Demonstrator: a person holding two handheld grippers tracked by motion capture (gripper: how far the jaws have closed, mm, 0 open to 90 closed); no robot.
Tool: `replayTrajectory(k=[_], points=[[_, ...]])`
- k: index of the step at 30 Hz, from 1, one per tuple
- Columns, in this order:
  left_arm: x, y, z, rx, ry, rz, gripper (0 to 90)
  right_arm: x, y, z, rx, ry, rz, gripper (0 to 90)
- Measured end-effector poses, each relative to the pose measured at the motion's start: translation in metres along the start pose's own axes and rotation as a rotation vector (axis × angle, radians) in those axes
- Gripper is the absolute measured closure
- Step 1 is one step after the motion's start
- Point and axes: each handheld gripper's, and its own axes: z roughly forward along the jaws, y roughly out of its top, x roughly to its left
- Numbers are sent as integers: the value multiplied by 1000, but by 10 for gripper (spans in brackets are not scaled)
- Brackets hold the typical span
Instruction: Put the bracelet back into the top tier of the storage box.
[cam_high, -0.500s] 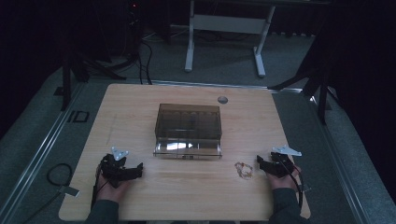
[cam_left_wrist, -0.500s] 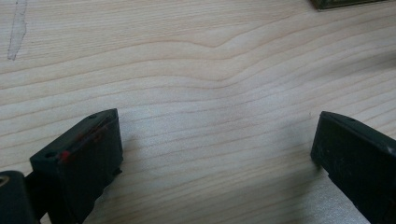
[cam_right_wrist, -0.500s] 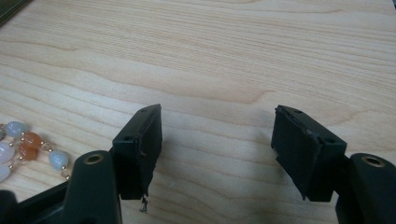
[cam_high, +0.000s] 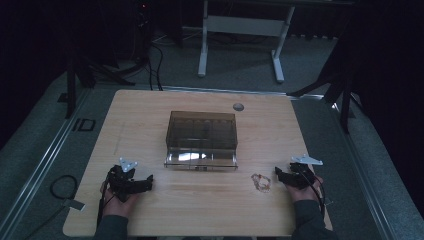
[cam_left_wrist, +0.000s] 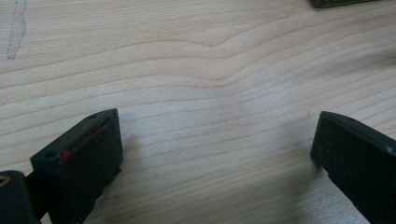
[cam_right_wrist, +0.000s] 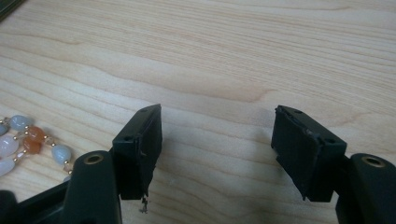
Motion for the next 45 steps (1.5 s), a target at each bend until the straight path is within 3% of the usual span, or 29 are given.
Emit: replayTrajectory(k=[6,9,19,24,31,38,45], points=[[0,0,0,0,0,0,23,-1,2,0,21,19,-22,291],[0,0,0,0,0,0,23,-1,7,0,65,30,-35,288],[0,0,0,0,0,-1,23,-4,12,-4,112,51,-58,444],[0,0,0,0,0,-1,23,-1,14,-9,122,63,-77,454],[0,0,0,0,0,0,23,9,27,-17,153,84,-143,464],[0,0,0,0,0,-1,23,20,41,-23,193,90,-240,473],[0,0,0,0,0,-1,23,24,48,-25,226,91,-290,475]])
